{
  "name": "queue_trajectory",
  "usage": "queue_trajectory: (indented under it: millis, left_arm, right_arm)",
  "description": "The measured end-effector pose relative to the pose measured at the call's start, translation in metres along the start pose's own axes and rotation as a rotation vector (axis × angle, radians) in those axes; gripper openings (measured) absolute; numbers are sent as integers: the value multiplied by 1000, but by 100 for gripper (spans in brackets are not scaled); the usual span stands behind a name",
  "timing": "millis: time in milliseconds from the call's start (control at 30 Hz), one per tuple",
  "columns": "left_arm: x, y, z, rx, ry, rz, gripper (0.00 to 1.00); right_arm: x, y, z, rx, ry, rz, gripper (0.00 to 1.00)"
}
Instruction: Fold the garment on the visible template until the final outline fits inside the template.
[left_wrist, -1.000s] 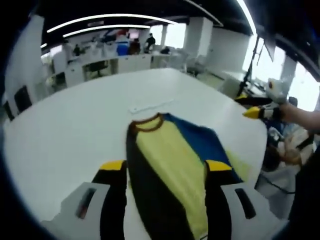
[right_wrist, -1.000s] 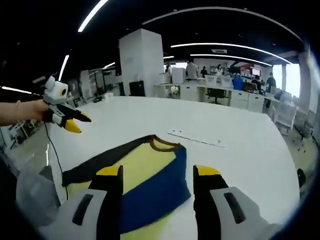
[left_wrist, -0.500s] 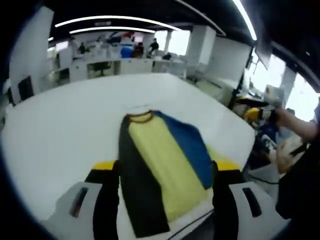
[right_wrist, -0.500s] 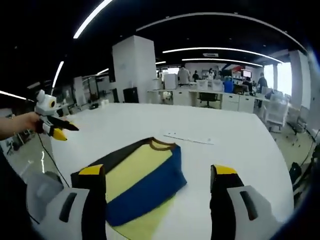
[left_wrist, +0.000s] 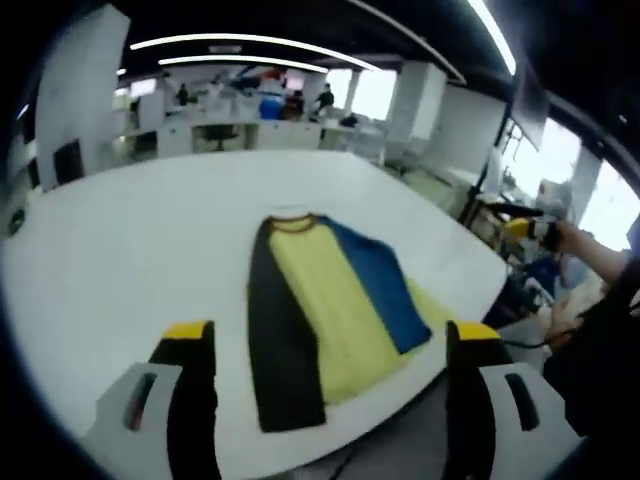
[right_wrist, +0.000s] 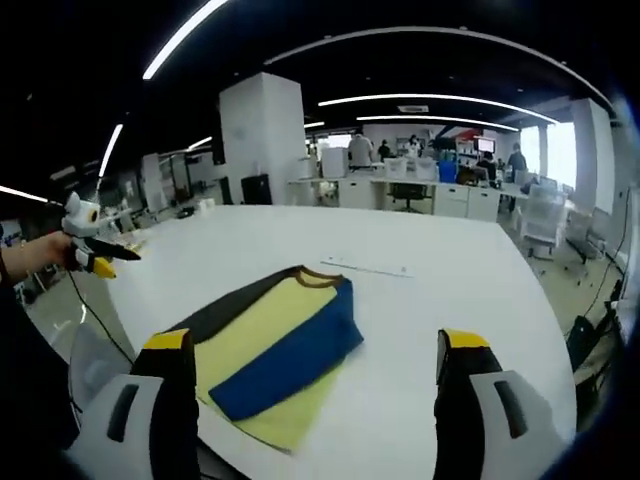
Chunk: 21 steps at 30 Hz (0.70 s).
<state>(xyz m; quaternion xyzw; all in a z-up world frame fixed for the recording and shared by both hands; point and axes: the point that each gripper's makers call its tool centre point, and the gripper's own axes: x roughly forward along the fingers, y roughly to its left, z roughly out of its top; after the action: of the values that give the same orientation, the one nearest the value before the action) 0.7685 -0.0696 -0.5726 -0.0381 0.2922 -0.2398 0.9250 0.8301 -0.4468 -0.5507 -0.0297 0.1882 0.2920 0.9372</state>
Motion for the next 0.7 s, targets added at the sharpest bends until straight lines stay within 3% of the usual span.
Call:
queue_trajectory:
  millis: [133, 467, 700]
  left_arm:
    - [-10, -5, -9, 20, 9, -1, 100]
    - [-30, -20, -16, 36, 10, -39, 100]
    - [-34, -23, -29, 83, 73, -41, 100]
  right_arm:
    - [-13, 9, -7, -8, 10, 15, 100]
    - [-34, 25, -27, -37, 63, 47, 100]
    - [-35, 28, -38, -28, 94, 61, 99]
